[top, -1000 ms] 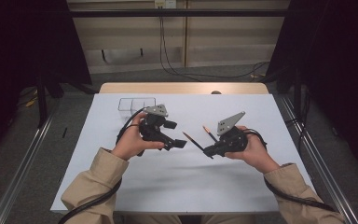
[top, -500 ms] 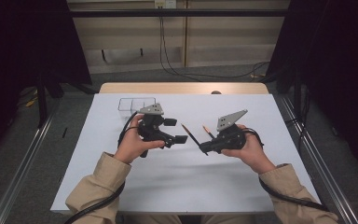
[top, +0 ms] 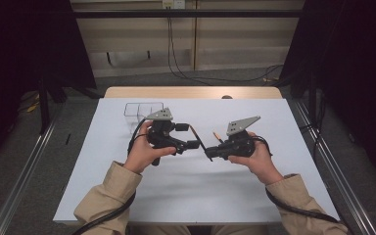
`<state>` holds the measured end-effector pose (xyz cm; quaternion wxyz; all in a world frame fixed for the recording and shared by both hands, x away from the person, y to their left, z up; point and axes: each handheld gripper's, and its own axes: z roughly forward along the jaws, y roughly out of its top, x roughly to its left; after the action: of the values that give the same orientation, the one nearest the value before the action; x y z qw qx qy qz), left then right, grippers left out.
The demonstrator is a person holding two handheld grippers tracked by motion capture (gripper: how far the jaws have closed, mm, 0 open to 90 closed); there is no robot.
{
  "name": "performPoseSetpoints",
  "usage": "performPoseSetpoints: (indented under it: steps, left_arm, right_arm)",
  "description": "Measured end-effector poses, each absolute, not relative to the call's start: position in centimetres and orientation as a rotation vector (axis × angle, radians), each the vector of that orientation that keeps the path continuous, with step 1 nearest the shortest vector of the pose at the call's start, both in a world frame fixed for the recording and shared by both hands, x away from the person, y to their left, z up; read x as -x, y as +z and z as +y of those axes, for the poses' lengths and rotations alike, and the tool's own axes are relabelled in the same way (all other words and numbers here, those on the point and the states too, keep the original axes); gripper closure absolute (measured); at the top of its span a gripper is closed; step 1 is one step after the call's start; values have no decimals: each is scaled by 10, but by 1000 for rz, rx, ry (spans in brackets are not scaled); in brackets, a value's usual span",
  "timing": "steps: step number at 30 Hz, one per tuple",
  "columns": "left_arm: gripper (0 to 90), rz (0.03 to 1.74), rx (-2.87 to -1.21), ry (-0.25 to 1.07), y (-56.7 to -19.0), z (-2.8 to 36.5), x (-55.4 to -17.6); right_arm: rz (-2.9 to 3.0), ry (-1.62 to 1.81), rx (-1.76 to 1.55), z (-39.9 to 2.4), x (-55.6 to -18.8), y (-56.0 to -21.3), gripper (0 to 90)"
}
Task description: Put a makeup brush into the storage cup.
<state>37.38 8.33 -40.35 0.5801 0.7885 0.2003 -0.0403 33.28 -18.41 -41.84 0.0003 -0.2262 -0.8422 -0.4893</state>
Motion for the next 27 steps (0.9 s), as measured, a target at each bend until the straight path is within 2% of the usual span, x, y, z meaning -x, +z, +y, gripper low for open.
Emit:
performPoseSetpoints:
  steps: [5, 10, 12, 19, 27]
  left_arm:
    - [161, 473, -1817, -101, -404, 85, -374]
    - [299, 507, -1797, -151, -407, 88, -375]
    - [395, 497, -1777, -164, -407, 88, -374]
    - [485, 497, -1742, -144, -408, 88, -374]
    - [664, 500, -1705, -134, -408, 89, -373]
  right_arm:
    - [-2622, -1584, 743, -180, -332, -418, 862]
    - [-2604, -1620, 779, -177, -333, -418, 862]
    - [-2614, -1619, 781, -175, -333, -417, 862]
    - [-2605, -1640, 802, -170, -333, -416, 862]
    - [-2597, -1645, 826, -168, -334, -416, 862]
